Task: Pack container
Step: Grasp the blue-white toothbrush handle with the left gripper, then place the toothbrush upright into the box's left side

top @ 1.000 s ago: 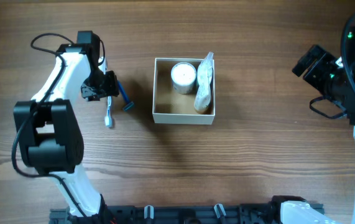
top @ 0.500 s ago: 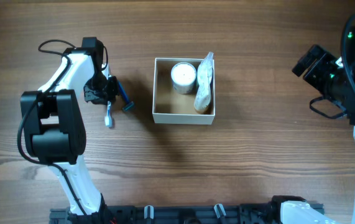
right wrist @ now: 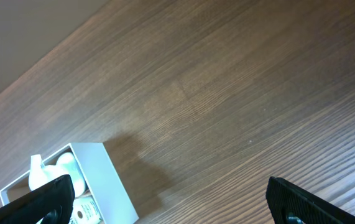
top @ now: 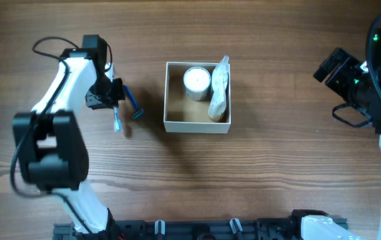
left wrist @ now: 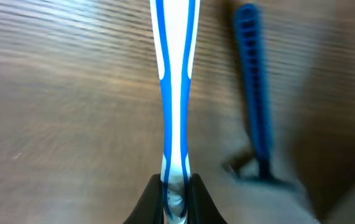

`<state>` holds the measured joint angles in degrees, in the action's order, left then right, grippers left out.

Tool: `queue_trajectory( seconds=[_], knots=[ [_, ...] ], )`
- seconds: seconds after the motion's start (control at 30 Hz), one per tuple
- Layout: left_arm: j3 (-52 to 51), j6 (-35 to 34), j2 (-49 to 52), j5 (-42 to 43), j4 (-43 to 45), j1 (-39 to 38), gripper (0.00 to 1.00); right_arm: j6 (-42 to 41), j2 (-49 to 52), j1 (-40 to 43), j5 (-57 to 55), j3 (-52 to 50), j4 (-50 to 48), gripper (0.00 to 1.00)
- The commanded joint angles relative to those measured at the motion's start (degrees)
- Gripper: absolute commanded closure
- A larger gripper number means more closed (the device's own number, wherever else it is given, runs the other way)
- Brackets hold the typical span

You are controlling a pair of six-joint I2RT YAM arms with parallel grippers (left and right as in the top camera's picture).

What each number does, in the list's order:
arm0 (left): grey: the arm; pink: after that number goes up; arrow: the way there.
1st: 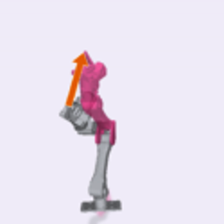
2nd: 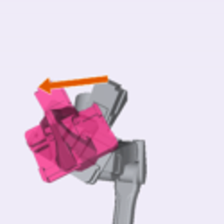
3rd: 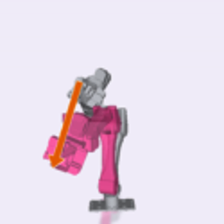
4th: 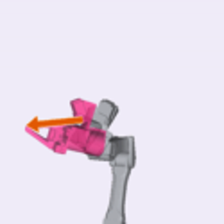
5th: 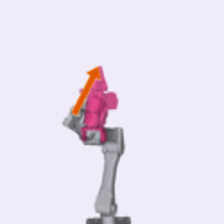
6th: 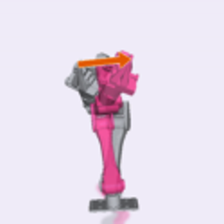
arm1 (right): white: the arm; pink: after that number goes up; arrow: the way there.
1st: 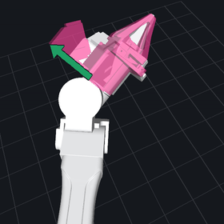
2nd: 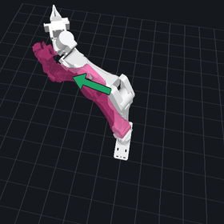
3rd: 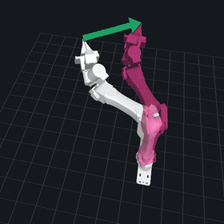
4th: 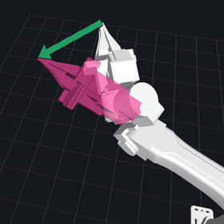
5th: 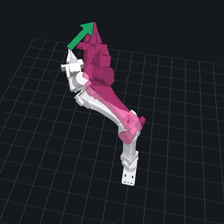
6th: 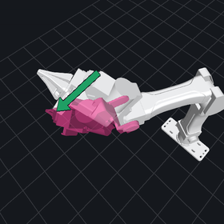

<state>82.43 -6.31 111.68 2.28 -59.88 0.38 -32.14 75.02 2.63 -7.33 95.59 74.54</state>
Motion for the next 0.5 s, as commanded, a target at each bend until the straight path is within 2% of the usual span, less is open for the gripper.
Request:
queue_trajectory(
  seconds=[0.0, 0.1, 0.23, 0.47],
  knots=[
    [-0.2, -1.9, -10.2, 4.6, -1.7, -1.4, 0.96, -0.9, 0.6, 0.2, -0.3, 0.4, -0.1, 0.0],
    [-0.2, -1.9, -15.9, 9.1, -0.7, -4.7, 0.96, -0.9, 0.6, 0.2, -0.3, 0.4, -0.1, 0.0],
    [-0.2, -1.9, -20.0, 9.2, 3.7, -11.3, 0.96, -0.9, 0.6, 0.2, -0.3, 0.4, -0.1, 0.0],
    [-0.3, -4.7, -17.0, 5.6, 12.4, -21.3, 0.96, -0.9, 0.6, 0.2, -0.3, 0.4, -0.1, 0.0]
  ],
)
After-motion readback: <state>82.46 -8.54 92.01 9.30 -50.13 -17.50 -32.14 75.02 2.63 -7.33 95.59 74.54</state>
